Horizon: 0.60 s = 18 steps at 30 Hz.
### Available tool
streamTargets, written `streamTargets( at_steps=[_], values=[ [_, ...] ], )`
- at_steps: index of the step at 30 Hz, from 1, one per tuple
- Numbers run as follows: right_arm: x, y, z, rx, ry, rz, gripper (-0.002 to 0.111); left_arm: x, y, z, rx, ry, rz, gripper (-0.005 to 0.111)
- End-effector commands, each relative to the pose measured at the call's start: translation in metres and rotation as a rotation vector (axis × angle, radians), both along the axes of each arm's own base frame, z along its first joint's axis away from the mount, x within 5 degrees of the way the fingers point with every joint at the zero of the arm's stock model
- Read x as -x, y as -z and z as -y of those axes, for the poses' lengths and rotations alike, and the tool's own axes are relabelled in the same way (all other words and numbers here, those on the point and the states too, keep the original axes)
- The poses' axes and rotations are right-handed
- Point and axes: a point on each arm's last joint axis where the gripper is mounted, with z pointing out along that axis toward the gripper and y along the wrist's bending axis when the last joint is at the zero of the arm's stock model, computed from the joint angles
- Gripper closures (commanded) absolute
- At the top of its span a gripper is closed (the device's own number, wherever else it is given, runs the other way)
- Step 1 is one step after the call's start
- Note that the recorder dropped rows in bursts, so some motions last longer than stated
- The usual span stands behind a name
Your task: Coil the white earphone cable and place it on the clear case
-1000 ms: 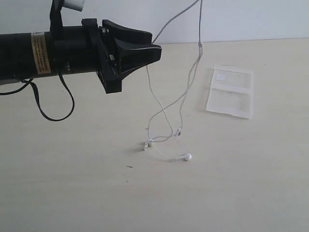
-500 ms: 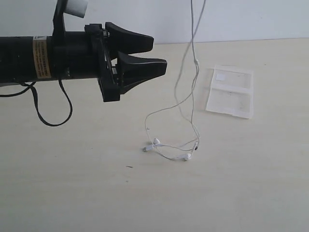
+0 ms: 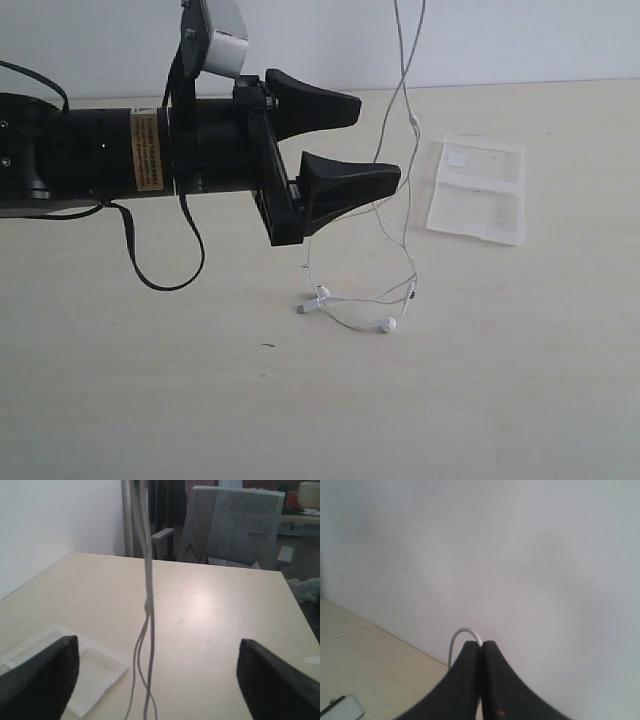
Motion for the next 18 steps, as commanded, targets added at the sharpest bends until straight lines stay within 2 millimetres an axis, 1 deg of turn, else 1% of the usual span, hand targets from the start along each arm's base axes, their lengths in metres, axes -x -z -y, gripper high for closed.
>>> streamTargets(
  at_steps=[1,5,9,18],
  values=[
    [-0.001,-0.003,0.001,-0.008,0.01,0.018,0.108,0.001,0.003,0.004,-0.019,-0.021,-0.019,0.025],
    [-0.001,-0.003,0.001,-0.008,0.01,0.018,0.108,0.004,0.012,0.014,-0.054,-0.011,-0.028,0.025],
    [-0.001,-0.003,0.001,-0.008,0.01,0.018,0.108,0.0,0.02,0.02,-0.024,-0.054,-0.05,0.025],
    [-0.001,-0.003,0.001,-0.013,0.009,0.012,0.108,-0.008,0.032,0.021,-0.014,-0.096,-0.081,0.025]
  ],
)
